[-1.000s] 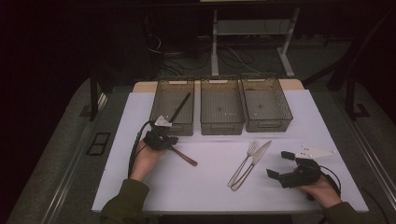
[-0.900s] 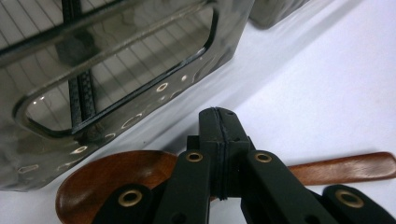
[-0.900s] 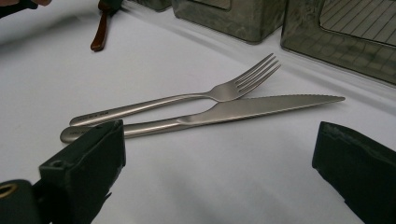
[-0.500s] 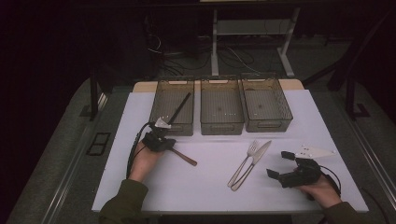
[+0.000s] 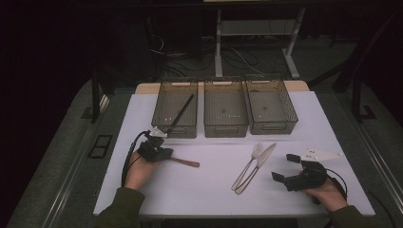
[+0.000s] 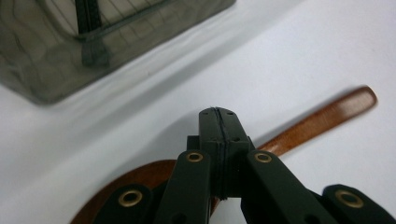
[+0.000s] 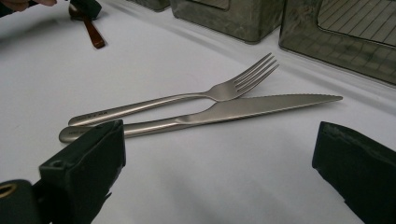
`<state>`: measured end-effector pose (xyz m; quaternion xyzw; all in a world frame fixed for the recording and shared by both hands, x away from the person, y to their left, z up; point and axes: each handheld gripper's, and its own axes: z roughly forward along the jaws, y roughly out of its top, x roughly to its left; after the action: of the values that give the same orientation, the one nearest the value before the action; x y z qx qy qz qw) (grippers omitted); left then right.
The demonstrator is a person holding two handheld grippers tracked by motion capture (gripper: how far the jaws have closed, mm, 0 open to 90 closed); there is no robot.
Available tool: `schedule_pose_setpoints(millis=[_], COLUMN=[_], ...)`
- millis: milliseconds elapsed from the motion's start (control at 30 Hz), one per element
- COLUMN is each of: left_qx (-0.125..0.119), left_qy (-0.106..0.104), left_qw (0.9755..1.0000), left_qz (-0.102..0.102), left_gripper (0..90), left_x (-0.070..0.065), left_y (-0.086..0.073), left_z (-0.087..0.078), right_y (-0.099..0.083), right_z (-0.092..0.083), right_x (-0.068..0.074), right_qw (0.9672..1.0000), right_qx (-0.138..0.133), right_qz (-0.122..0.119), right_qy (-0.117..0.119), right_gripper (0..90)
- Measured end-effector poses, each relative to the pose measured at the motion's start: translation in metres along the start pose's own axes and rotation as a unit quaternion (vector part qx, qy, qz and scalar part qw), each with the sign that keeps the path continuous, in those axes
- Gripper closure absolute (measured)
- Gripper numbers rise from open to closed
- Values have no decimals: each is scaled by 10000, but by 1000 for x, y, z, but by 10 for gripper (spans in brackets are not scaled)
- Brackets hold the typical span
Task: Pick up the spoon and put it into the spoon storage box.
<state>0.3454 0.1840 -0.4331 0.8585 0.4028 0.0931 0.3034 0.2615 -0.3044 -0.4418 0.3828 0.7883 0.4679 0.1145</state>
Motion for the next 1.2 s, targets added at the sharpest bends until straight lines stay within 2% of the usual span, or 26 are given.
schedule_pose_setpoints(millis=[267,367,400,433,600,767,967,1133,1167,1200], left_qx=[-32,-146,-249,-345,-663,-905,-963,-920,-901,-886], left_qy=[-65,-62,-52,-71,-104,-141,-152,-93,-75,-46], left_qw=[9999,9999,9996,9992,9975,9956,9950,9952,9955,9956], left_qz=[-78,-68,-107,-177,-224,-194,-214,-336,-280,-315], left_gripper=[889,888,887,869,781,643,498,447,439,431], left_x=[-2,0,1,1,4,6,9,14,16,16], left_y=[-9,-9,-9,-9,-11,-16,-29,-39,-40,-40], left_z=[-9,-13,-15,-18,-30,-41,-51,-54,-53,-51], right_y=[0,0,0,0,0,0,0,0,0,0], right_z=[0,0,-1,-1,-1,-1,-1,-1,-1,0], right_x=[0,0,0,0,0,-1,0,0,0,0], right_qw=[10000,10000,10000,10000,10000,10000,10000,10000,10000,10000], right_qx=[1,-8,-10,-4,-4,-7,-4,-6,-1,-1], right_qz=[0,-15,-20,-5,-4,2,-4,-16,-10,-7], right_qy=[-8,-16,-19,-18,-13,-10,-9,-18,-20,-23], right_gripper=[23,23,22,23,23,23,23,23,23,23])
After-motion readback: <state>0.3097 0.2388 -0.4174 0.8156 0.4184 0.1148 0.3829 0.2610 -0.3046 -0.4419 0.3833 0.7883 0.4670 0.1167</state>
